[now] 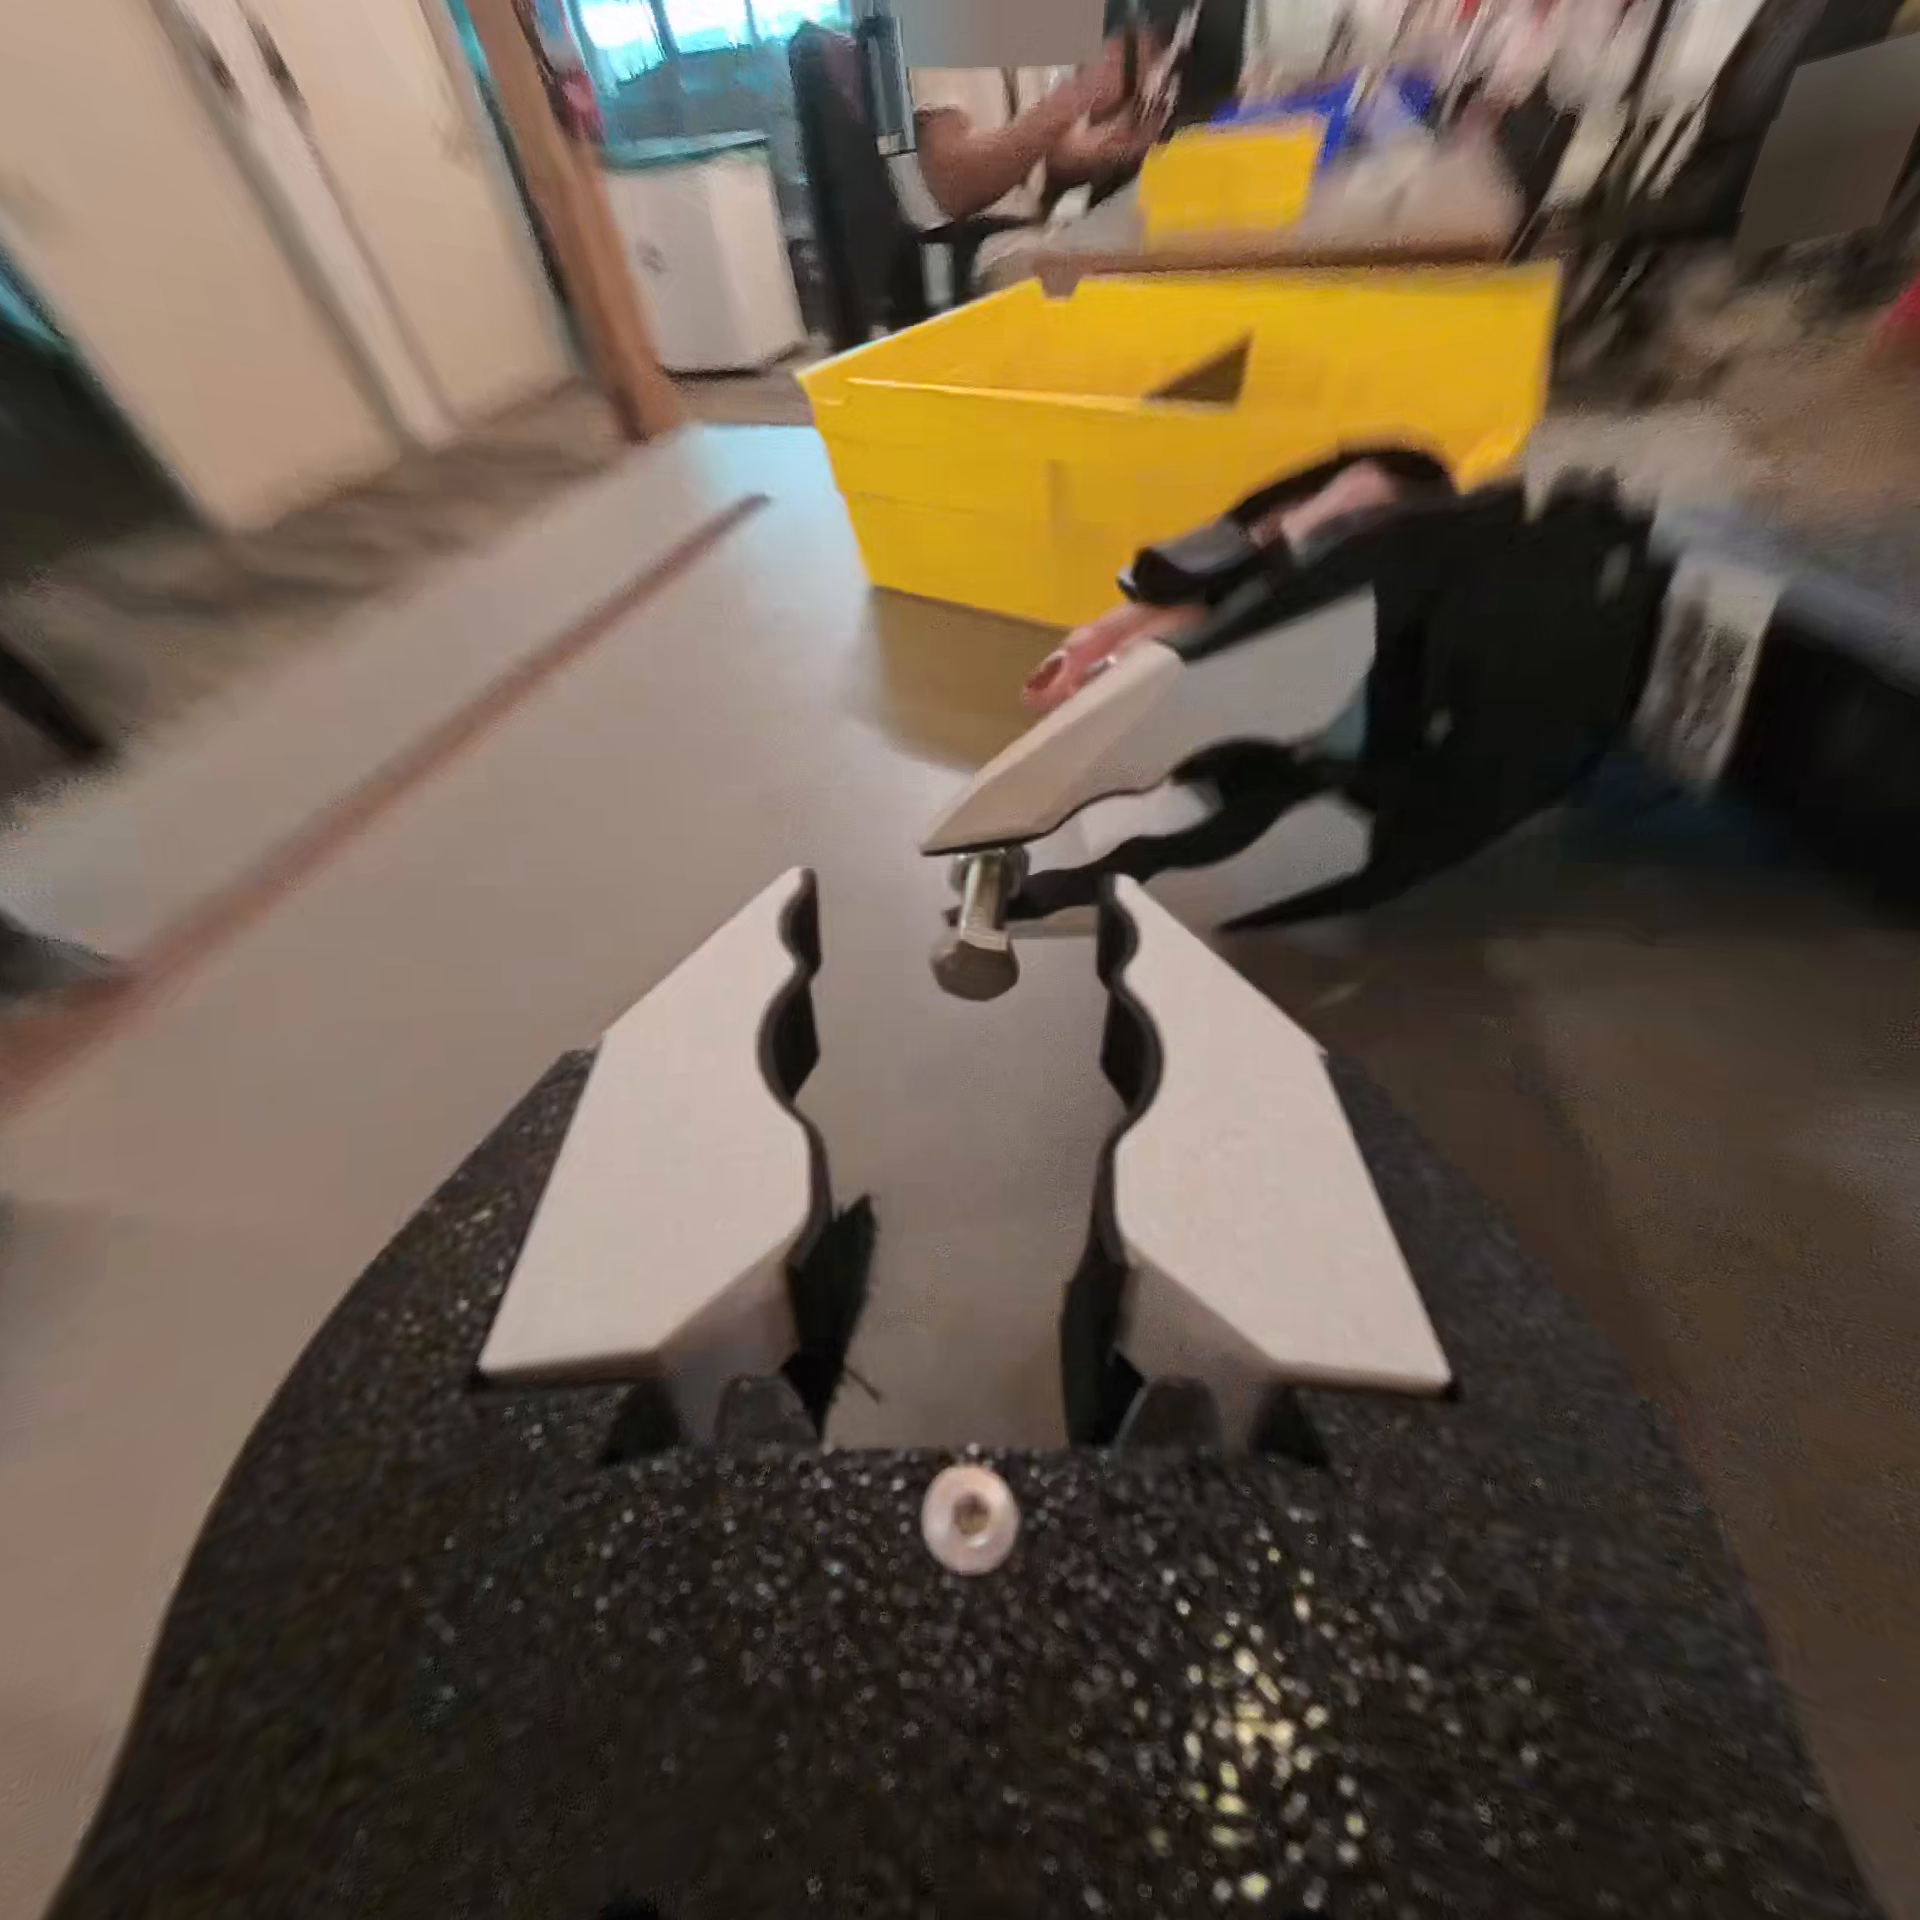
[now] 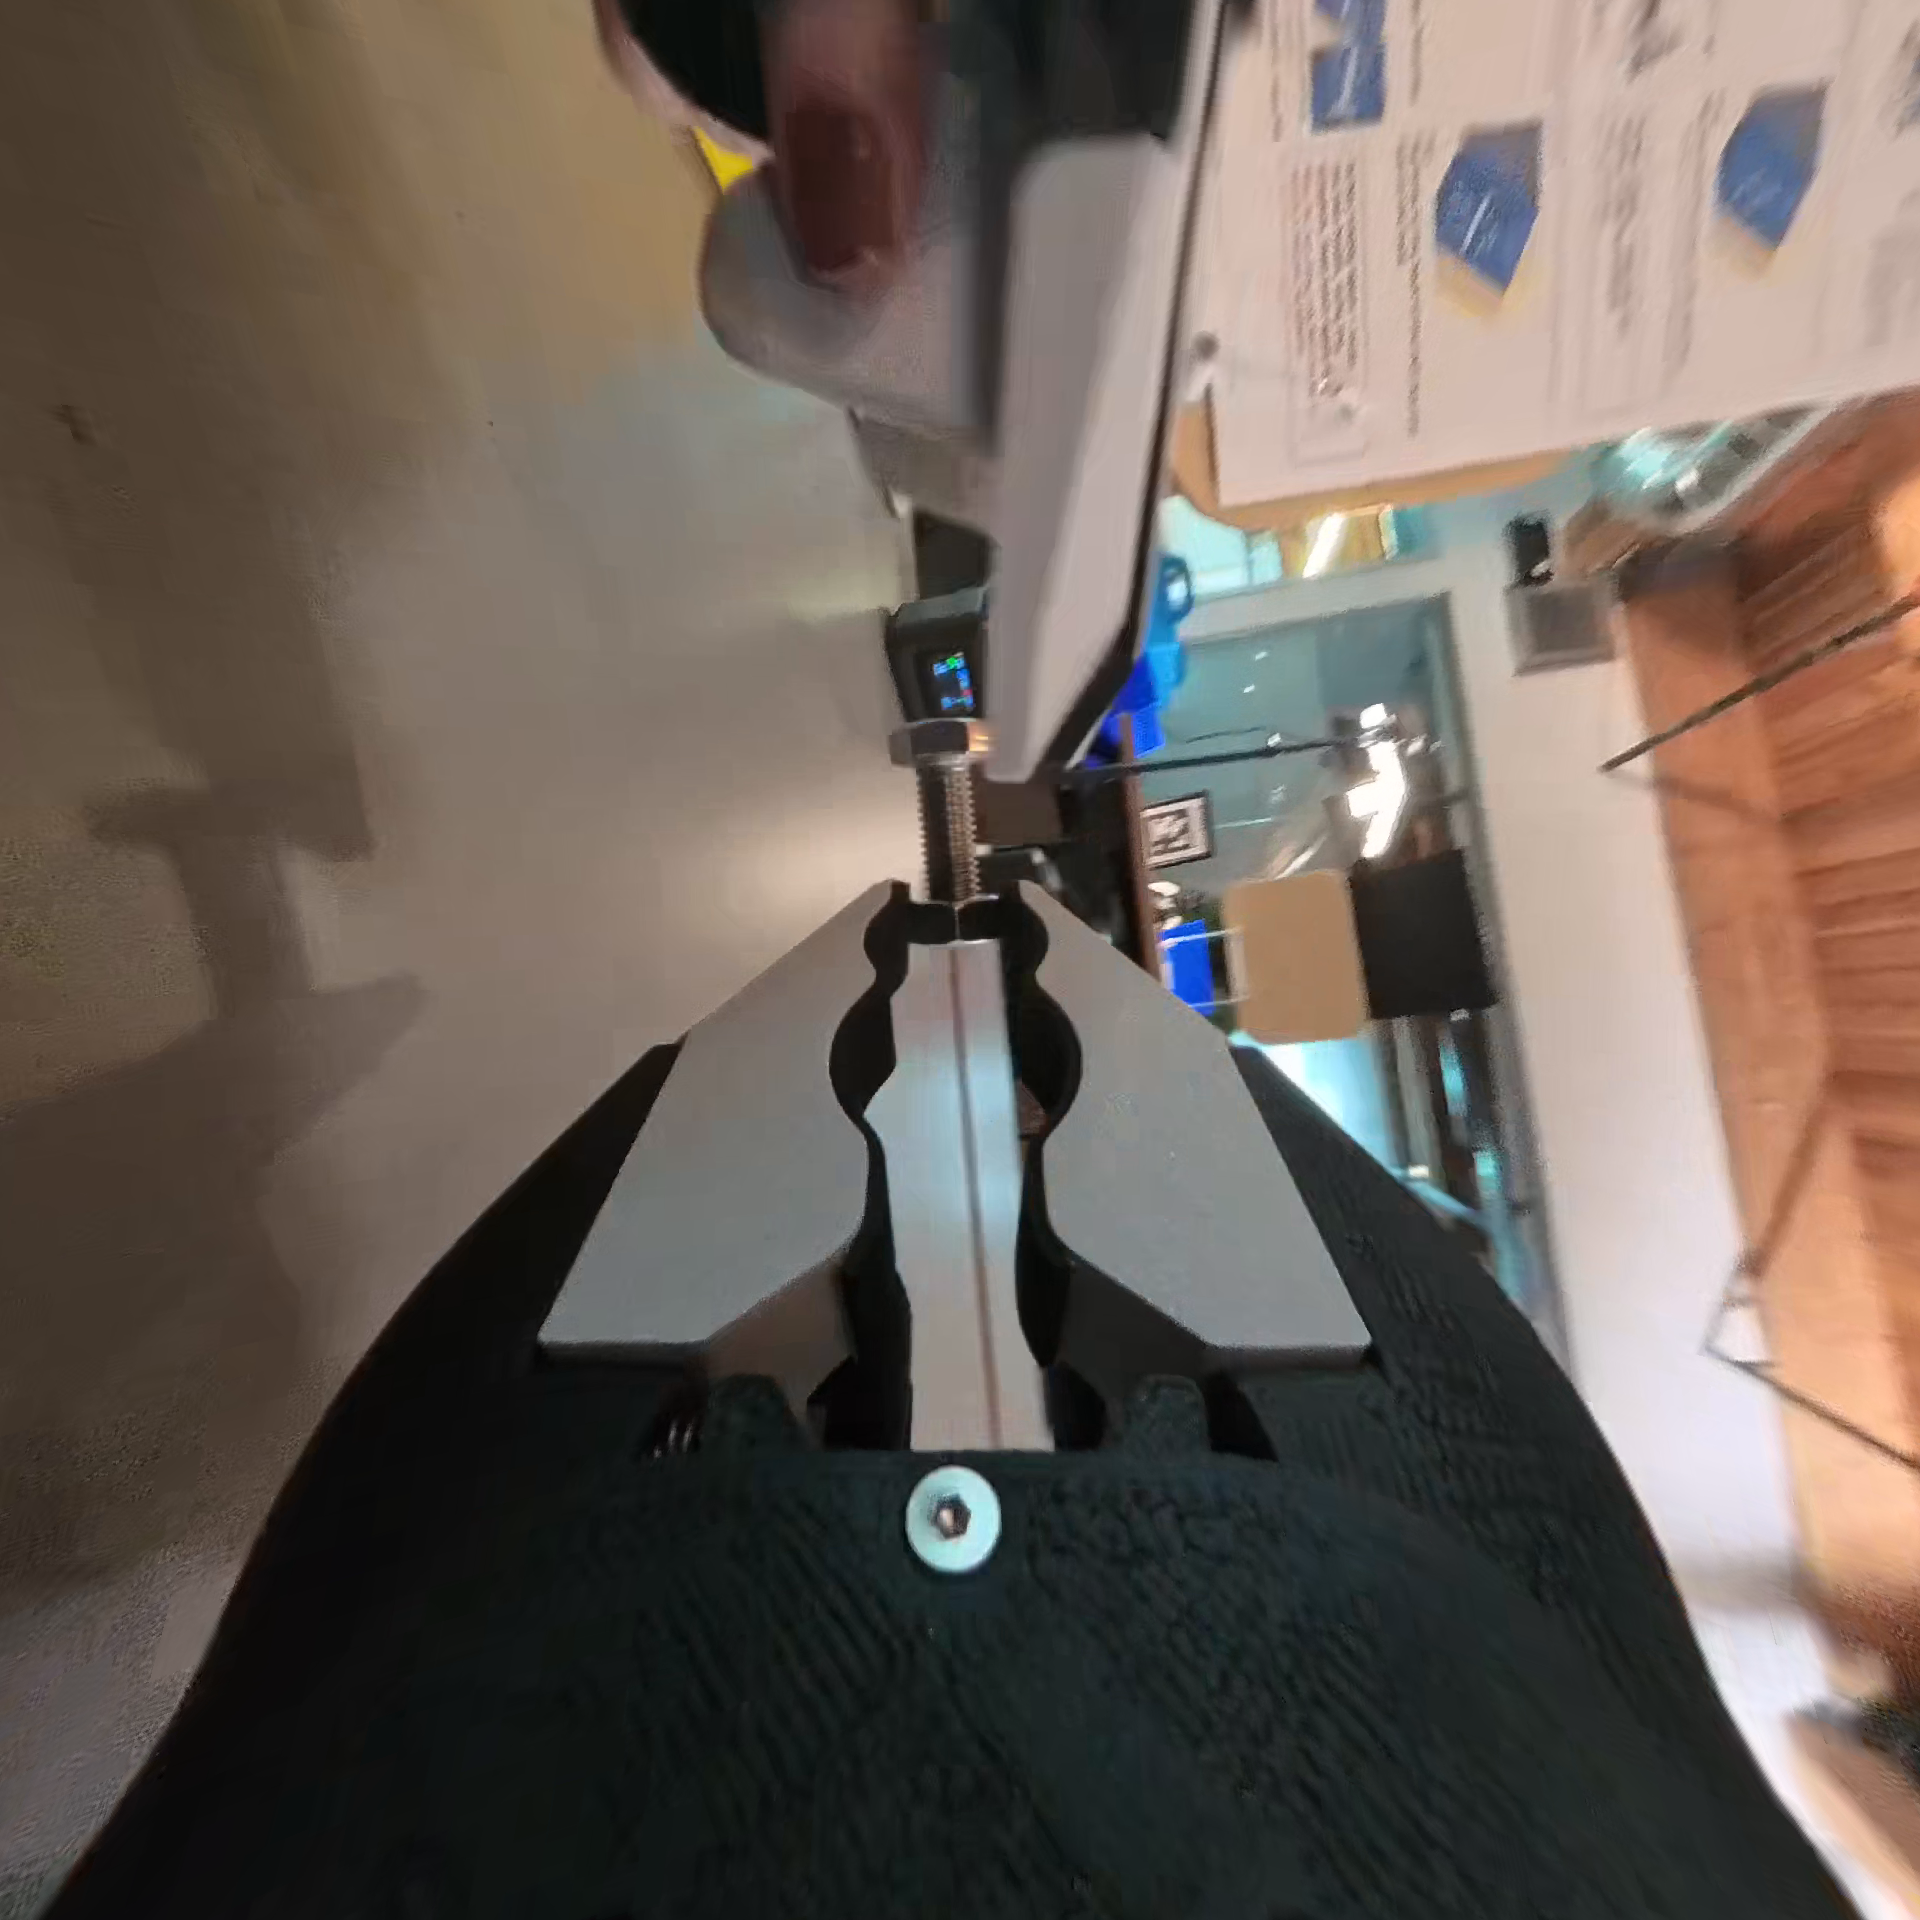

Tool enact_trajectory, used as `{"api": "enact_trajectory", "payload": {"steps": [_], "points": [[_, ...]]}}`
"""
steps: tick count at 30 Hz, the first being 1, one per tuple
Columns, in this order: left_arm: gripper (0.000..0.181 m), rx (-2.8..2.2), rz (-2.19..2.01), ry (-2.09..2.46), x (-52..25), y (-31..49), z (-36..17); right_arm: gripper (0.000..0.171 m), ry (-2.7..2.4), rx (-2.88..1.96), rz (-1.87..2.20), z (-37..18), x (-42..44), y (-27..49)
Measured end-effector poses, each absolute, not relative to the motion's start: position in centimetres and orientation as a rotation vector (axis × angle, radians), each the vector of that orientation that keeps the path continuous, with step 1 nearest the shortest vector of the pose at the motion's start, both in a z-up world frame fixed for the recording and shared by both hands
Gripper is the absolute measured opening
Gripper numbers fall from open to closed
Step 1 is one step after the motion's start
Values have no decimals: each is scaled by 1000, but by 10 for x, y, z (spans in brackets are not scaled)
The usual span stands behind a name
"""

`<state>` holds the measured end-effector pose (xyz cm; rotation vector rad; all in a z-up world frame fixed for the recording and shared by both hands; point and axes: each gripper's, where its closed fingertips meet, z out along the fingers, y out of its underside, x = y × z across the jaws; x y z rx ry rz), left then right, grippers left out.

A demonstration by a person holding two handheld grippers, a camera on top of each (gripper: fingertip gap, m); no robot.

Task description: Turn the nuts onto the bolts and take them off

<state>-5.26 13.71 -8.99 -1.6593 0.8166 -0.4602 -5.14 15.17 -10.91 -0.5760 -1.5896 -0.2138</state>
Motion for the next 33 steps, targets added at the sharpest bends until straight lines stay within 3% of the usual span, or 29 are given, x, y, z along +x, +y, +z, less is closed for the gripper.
{"api": "enact_trajectory", "payload": {"steps": [6,9,10,11,15,25,29,31,33], "points": [[52,-1422,319,1224,-50,137,-108,17,-1651,-701,-50,-119,-49,150],[35,-1423,417,1316,-48,139,-126,17,-1667,-719,-4,-121,-49,147],[17,-1406,455,1292,-49,142,-122,17,-1685,-721,0,-123,-48,146],[16,-1426,456,1296,-51,143,-124,17,-1695,-713,1,-125,-47,145],[15,-1665,36,1066,-49,143,-117,17,-1624,-563,-155,-111,-48,148],[14,-1677,-1786,295,-37,101,-59,16,-1330,-155,-517,-44,-59,115],[14,-1642,-1742,299,-36,106,-59,17,-1359,-235,-421,-48,-56,114],[14,-1614,-1640,337,-39,110,-58,36,-1390,-371,-252,-53,-54,117],[14,-1597,-1475,405,-43,115,-60,42,-1419,-563,10,-60,-51,119]]}}
